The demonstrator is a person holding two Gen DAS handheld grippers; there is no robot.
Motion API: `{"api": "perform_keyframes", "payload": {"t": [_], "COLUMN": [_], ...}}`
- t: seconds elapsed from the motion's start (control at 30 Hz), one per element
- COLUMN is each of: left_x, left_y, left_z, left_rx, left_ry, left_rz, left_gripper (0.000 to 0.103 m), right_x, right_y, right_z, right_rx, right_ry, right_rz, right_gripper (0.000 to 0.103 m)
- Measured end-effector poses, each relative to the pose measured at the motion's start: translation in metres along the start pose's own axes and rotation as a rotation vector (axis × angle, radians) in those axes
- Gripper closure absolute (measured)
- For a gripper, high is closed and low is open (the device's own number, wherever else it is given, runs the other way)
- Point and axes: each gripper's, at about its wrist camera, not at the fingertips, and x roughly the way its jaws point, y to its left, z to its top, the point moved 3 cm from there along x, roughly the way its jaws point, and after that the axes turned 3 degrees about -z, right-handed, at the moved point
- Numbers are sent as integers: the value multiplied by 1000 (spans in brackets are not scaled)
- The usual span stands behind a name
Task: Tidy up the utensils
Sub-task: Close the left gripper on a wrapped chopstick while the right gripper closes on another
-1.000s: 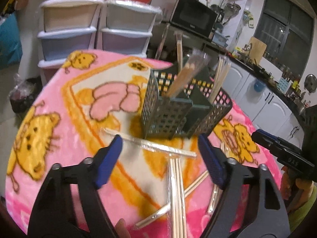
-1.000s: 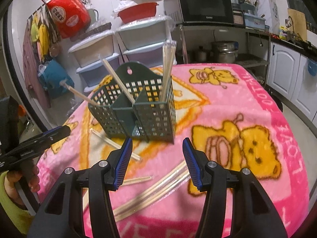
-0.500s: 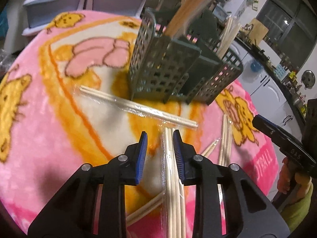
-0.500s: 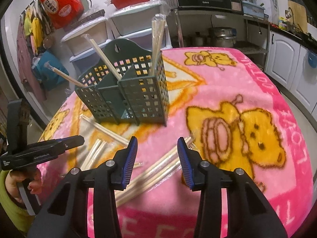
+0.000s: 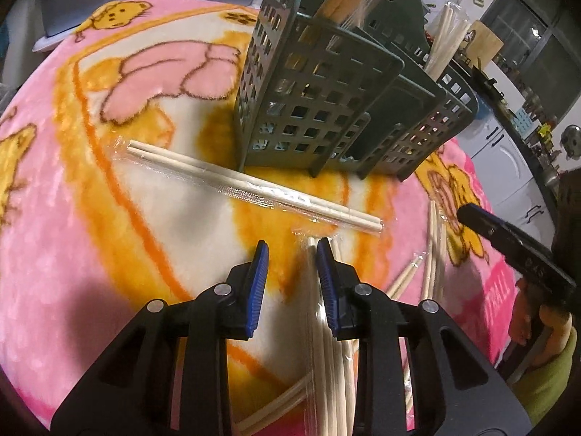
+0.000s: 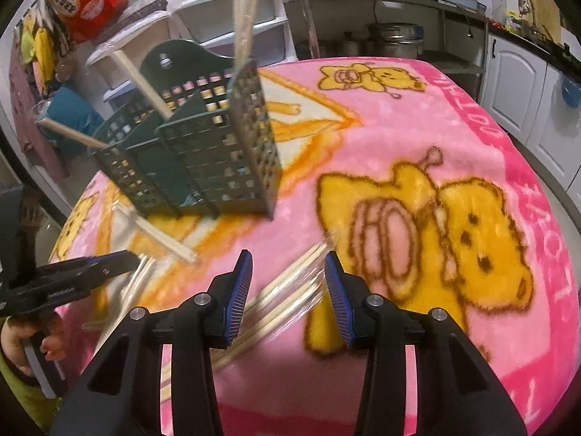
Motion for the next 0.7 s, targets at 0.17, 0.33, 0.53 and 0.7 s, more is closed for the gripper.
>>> {"api": "perform_keyframes", "payload": {"t": [0.17,0.33,0.53,0.7], "left_x": [4,7,9,11], "left_y": [0,2,2,2], "left_z": [3,6,8,9], "left_rx": [9,6,6,14], "left_ry": [11,16,21,24], "left_rz": [11,15,15,13], "left_gripper": [82,81,81,81], "right_x": [21,41,53,51], "right_y": [-10,-17,-14,-11], "right_z": [9,12,14,20], "right_rx": [-2,20,17,20], "right_ry": [52,108,121,92], "right_rz": [-19,-26,-33,-20], "right_gripper": [63,64,85,95]}}
